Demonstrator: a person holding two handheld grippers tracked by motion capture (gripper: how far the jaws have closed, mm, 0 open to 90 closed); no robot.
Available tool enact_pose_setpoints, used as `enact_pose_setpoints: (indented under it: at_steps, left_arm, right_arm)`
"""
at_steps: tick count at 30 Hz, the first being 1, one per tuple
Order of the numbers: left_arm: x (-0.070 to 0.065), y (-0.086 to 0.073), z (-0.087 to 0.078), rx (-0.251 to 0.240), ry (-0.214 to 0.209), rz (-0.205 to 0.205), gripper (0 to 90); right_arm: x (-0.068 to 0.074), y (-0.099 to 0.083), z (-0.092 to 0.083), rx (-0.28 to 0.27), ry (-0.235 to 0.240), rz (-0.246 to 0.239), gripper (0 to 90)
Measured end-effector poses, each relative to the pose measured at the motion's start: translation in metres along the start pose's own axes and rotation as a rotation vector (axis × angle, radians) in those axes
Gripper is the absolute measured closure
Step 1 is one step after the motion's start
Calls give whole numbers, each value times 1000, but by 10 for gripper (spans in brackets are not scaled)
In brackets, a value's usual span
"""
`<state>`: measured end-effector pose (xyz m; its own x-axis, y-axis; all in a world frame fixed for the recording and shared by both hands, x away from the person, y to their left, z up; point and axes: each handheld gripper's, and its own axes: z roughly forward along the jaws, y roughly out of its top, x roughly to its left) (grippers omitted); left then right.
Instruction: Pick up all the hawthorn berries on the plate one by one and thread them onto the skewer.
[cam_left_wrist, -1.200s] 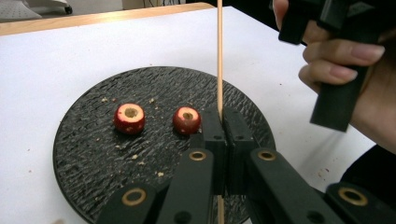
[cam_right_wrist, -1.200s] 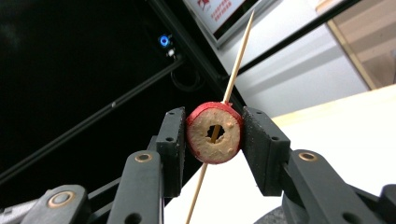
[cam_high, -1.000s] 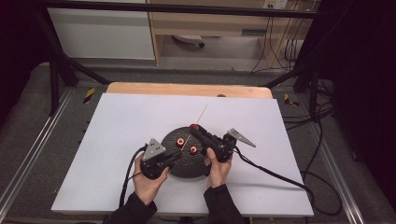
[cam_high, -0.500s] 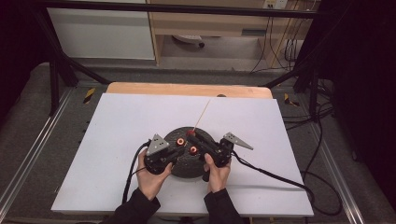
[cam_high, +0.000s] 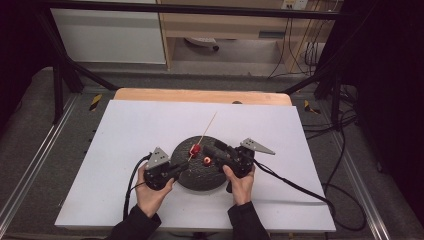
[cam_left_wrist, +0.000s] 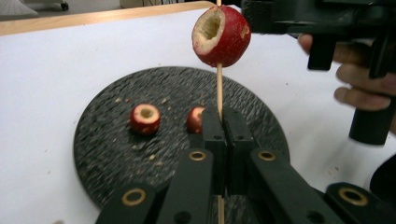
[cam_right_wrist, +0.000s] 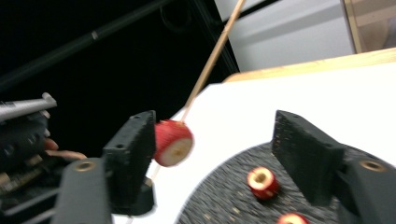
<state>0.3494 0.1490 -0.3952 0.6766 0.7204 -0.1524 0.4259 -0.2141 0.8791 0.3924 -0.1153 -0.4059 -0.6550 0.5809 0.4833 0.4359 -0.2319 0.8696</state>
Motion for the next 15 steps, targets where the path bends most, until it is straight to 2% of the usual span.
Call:
enact_pose_setpoints:
  at_steps: [1,2,3,4,5,6,7,8,9,13,14,15]
  left_arm:
    - [2,-2,-2,5,0,2,889]
    - [4,-4,-4,9,1,4,889]
    - [5,-6,-7,14,0,3,889]
    - [7,-8,-9,17,0,2,889]
    - [9,-10,-12,22,0,5,889]
    - [10,-12,-14,24,0,4,889]
    - [14,-17,-19,32,-3,5,889]
    - [14,-17,-19,32,-3,5,889]
    - [16,-19,-21,39,-4,7,889]
    - [23,-29,-32,60,2,13,889]
    - [23,-29,-32,60,2,13,889]
    - [25,-31,-34,64,4,18,889]
  right_arm:
    - [-1,1,-1,25,-10,-13,255]
    - [-1,1,-1,25,-10,-13,255]
    - [-3,4,-3,74,-21,-45,211]
    - [-3,4,-3,74,-21,-45,211]
    - [-4,5,-3,99,-25,-58,191]
    - [-5,6,-4,126,-28,-72,171]
    - [-8,8,-4,177,-42,-92,128]
    - [-8,8,-4,177,-42,-92,128]
    - [-10,10,-5,231,-53,-118,96]
    - [-16,10,-5,334,-83,-166,60]
    - [-16,10,-5,334,-83,-166,60]
    - [-17,10,-4,357,-91,-175,54]
